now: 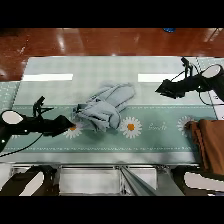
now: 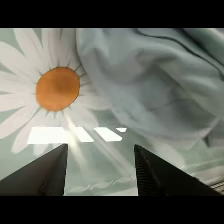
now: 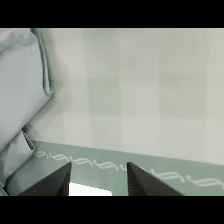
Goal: Fold the shirts.
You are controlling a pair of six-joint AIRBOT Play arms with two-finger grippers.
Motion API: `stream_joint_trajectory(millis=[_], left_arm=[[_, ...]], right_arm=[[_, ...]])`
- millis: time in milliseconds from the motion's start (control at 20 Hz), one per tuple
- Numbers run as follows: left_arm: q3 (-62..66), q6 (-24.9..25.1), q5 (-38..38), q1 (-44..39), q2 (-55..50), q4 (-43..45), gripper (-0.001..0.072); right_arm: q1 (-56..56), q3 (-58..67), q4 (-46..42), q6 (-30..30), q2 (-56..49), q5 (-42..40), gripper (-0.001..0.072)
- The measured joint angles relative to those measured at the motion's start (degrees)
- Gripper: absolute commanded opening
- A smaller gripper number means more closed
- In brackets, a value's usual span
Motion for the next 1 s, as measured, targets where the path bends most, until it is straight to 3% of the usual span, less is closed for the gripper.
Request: stream_joint_trajectory(millis=[350,400,450,500,1000], left_arm=[[-3.3,12.3,13.5,-7.1,-11.4,-20.6,0.0505],[-2.7,13.8,14.4,-8.0,-13.1,-22.4,0.0473],[-1.9,15.2,15.1,-8.6,-14.6,-23.5,0.0282],[-1.0,16.3,16.4,-9.0,-16.2,-23.8,0.0009],[4.9,20.9,16.9,-9.7,-20.1,-26.1,0.0015]], right_arm=[[2.1,-4.1,8.3,-1.7,-4.9,-7.7,0.0403],[2.9,-4.2,9.1,-2.1,-5.9,-8.2,0.0403],[3.5,-4.2,10.0,-2.3,-6.8,-8.7,0.0403],[4.1,-4.0,10.4,-2.6,-7.8,-9.1,0.0402],[8.4,11.1,13.1,-3.3,-21.8,-3.5,0.0402]])
